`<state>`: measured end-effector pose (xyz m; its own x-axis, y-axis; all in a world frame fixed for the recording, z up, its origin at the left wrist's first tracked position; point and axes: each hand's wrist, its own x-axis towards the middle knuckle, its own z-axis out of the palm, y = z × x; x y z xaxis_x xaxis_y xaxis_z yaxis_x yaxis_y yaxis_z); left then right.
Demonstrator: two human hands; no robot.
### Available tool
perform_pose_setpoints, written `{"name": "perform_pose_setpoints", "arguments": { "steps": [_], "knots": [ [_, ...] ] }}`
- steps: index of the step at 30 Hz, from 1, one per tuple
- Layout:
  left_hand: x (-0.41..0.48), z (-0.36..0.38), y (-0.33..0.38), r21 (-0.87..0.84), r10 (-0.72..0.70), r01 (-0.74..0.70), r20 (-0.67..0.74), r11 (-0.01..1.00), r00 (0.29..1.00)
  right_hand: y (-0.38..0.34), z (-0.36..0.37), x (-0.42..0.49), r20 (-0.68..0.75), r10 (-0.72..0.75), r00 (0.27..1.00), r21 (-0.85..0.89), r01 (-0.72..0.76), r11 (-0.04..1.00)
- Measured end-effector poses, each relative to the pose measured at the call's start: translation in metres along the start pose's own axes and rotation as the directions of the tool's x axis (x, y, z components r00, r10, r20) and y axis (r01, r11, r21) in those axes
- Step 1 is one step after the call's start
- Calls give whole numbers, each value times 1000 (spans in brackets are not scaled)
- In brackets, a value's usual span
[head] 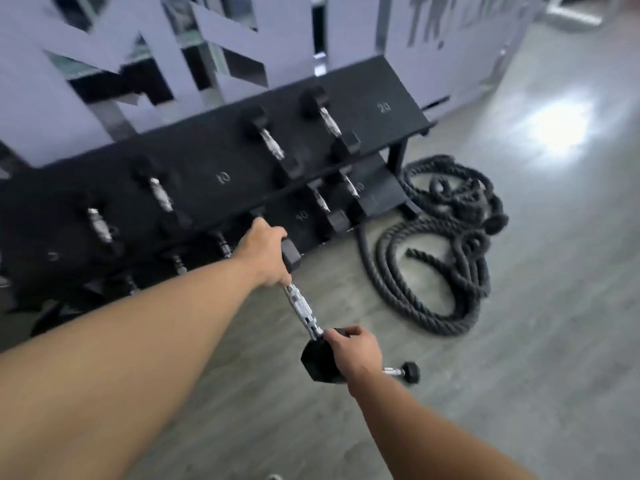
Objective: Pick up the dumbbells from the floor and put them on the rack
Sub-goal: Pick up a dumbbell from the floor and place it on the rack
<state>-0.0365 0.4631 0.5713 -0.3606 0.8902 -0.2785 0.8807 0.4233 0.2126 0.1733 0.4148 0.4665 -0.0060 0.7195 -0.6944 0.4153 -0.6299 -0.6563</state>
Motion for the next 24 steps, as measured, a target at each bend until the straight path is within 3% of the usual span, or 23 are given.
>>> {"name": "perform_pose_setpoints", "arguments": {
  "steps": [4, 9, 17, 24],
  "knots": [
    [-17, -110, -50, 36, -13, 16, -79, 999, 997, -81, 53, -59, 123, -15, 992, 88, 4, 996],
    [-24, -194, -130, 69, 18, -10, -124, 998, 992, -139, 139, -108, 283, 37, 958, 134, -78, 988],
    [-15, -238, -252, 86, -61, 65, -45, 994, 997, -179, 252, -133, 376, 82, 923, 78, -119, 990],
    [46, -252, -290, 93, -48, 52, -43, 994, 998, -224, 295, -87, 381, 79, 921, 37, -100, 994]
  ]
}}
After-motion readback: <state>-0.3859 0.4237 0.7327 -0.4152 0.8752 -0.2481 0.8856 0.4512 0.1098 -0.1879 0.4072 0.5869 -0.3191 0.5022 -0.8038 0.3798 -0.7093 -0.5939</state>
